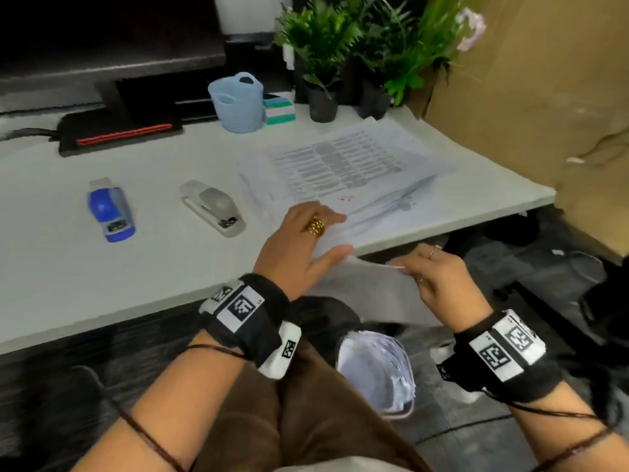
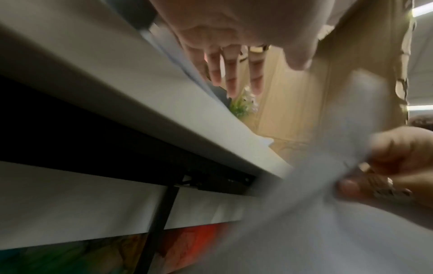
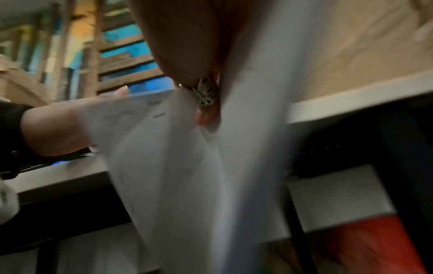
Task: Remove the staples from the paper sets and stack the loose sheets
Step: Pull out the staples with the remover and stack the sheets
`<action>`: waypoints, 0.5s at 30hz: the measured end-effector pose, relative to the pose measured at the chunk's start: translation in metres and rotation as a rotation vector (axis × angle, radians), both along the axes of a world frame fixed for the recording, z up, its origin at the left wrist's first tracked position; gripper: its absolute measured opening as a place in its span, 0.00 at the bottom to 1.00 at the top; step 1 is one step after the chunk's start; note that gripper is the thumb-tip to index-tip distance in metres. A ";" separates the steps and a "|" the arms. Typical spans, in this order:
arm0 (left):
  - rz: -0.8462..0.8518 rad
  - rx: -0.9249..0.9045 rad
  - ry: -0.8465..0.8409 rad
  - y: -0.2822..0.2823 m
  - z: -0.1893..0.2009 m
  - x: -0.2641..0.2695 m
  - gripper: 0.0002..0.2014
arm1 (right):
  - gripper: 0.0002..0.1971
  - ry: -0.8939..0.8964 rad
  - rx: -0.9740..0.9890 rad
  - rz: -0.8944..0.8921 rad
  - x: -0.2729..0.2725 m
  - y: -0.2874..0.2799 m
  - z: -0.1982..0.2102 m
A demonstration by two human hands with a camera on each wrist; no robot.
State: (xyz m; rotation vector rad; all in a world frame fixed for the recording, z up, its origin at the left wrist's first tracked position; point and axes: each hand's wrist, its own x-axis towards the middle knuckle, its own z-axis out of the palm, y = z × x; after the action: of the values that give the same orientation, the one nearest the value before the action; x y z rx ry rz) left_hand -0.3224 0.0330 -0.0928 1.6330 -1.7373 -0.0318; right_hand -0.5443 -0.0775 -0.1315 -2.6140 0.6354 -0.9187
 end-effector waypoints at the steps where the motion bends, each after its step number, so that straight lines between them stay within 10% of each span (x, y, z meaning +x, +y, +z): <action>1: -0.014 0.034 -0.034 -0.012 -0.001 -0.006 0.26 | 0.20 0.002 0.048 -0.022 -0.013 -0.002 -0.008; 7: 0.090 0.416 -0.527 -0.063 -0.017 -0.028 0.32 | 0.17 0.083 0.246 -0.226 -0.062 -0.022 -0.070; 15: 0.121 0.446 -0.583 -0.069 -0.025 -0.024 0.40 | 0.18 0.580 0.519 -0.226 -0.043 -0.055 -0.138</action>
State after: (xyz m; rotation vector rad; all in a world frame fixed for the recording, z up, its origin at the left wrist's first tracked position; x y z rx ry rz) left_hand -0.3460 -0.0360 -0.1181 2.2333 -2.1665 0.1368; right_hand -0.5869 -0.1328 -0.2695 -2.3295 1.1477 0.0062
